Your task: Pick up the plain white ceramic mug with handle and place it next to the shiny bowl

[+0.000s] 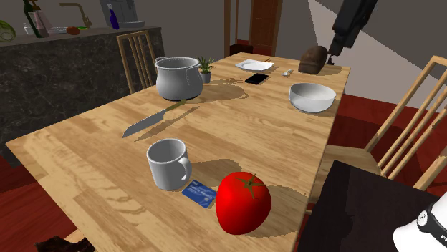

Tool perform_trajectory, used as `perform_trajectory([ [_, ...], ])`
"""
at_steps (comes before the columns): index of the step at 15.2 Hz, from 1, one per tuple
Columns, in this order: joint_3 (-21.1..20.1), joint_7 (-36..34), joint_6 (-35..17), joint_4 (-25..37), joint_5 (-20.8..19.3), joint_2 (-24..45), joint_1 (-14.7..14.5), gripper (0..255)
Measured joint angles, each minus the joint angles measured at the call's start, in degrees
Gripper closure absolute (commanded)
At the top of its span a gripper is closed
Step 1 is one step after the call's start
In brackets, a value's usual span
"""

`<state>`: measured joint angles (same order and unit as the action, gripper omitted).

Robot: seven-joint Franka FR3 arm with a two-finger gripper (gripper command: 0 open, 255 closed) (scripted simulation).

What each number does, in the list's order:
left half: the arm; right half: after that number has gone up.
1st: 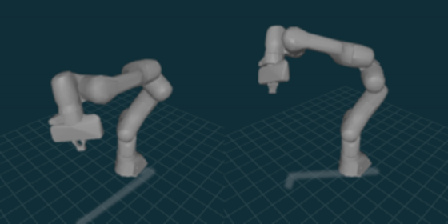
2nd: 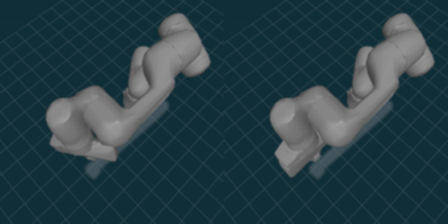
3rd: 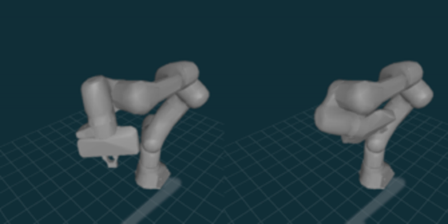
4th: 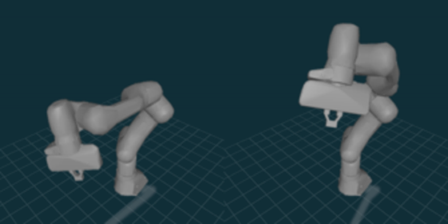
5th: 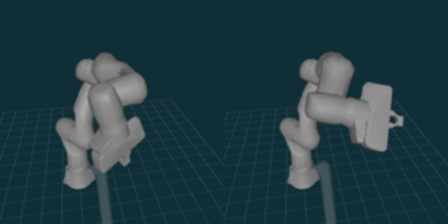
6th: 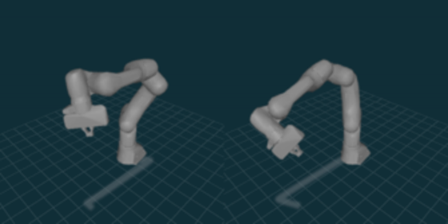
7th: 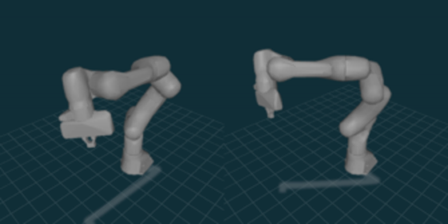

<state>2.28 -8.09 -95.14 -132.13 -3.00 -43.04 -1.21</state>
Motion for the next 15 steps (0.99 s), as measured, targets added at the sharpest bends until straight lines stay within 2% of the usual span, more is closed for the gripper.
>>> perform_trajectory([
  [2, -0.2, -0.3, -0.6, 0.0, 0.2, 0.7, -0.1, 0],
  [8, -3.5, -4.4, -8.9, -0.5, 1.9, 8.7, -1.5, 0],
  [15, -7.3, -9.3, -17.6, 3.7, 2.8, 21.7, -2.8, 0],
])
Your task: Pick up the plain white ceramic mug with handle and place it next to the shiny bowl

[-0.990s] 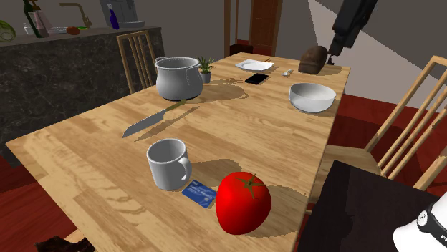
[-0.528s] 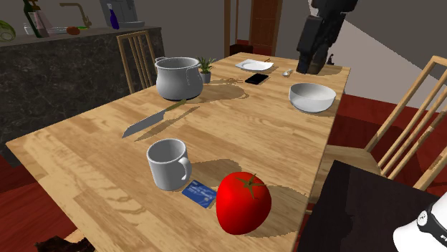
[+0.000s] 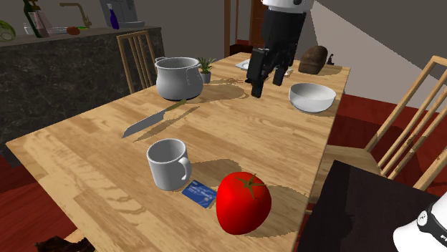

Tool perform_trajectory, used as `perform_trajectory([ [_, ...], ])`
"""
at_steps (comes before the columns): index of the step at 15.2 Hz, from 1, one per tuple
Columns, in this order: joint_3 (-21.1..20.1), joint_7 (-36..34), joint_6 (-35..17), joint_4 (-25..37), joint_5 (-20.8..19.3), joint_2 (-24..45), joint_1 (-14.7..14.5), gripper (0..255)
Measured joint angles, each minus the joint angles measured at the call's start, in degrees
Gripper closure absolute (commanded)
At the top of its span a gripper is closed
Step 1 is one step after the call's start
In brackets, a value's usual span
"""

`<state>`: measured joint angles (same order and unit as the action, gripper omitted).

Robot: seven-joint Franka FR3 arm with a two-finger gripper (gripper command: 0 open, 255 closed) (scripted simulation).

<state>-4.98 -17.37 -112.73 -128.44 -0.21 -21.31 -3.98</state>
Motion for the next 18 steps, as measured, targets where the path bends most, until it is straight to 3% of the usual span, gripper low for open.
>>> perform_trajectory([
  [8, -3.7, -6.1, -8.0, 7.0, -1.4, 15.3, -1.4, 0],
  [18, -5.5, -13.0, -12.3, 23.8, -6.0, 37.0, -4.3, 0],
])
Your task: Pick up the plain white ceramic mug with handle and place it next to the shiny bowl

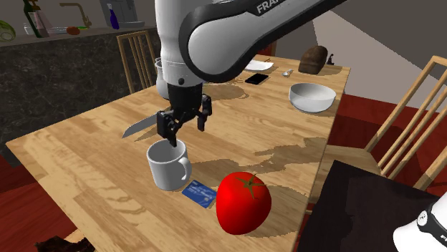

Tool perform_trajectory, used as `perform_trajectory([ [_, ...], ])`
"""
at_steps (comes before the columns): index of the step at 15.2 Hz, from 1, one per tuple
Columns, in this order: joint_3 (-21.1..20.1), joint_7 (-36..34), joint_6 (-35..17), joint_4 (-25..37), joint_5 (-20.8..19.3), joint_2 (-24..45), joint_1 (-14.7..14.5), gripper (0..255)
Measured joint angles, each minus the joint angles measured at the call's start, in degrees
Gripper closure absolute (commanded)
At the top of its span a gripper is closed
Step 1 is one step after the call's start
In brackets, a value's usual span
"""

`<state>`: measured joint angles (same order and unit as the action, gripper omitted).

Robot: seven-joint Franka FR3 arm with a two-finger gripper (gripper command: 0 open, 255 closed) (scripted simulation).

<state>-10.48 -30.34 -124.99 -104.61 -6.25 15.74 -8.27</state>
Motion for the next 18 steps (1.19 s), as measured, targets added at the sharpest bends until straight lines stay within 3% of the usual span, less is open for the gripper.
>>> perform_trajectory([
  [4, 0.1, -1.2, -1.2, 2.7, -0.9, 4.1, -0.8, 0],
  [15, 0.4, -1.7, -4.4, 1.8, -1.6, 6.4, -1.0, 0],
  [16, 0.4, -1.7, -4.4, 1.8, -1.6, 6.4, -1.0, 255],
  [18, 0.4, -1.7, -4.4, 1.8, -1.6, 6.4, -1.0, 255],
])
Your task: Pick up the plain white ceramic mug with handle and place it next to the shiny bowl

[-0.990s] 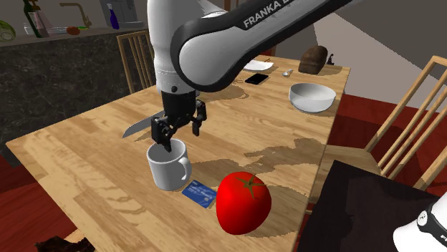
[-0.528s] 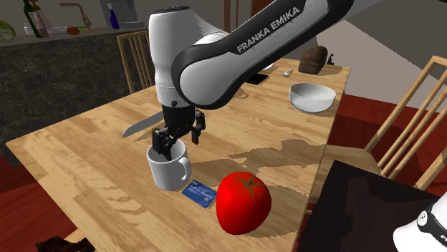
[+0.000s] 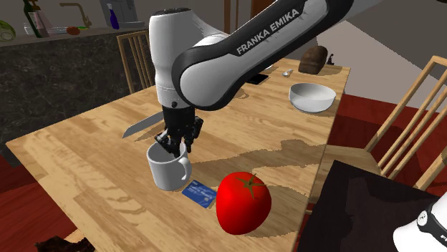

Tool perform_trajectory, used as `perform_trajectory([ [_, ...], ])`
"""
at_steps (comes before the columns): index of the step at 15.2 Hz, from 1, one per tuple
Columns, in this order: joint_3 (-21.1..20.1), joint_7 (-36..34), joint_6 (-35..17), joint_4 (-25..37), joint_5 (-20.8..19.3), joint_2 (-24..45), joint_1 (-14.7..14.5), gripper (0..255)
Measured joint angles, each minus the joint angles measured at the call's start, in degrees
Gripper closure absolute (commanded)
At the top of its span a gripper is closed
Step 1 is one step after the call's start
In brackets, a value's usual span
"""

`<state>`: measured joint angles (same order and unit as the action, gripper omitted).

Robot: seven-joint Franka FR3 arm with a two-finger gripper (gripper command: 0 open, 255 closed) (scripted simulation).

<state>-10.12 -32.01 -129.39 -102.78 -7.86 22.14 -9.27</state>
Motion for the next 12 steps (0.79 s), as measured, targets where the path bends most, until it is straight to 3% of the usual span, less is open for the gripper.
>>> perform_trajectory([
  [12, -0.2, 0.3, 1.9, 0.7, 0.4, -1.1, 0.1, 255],
])
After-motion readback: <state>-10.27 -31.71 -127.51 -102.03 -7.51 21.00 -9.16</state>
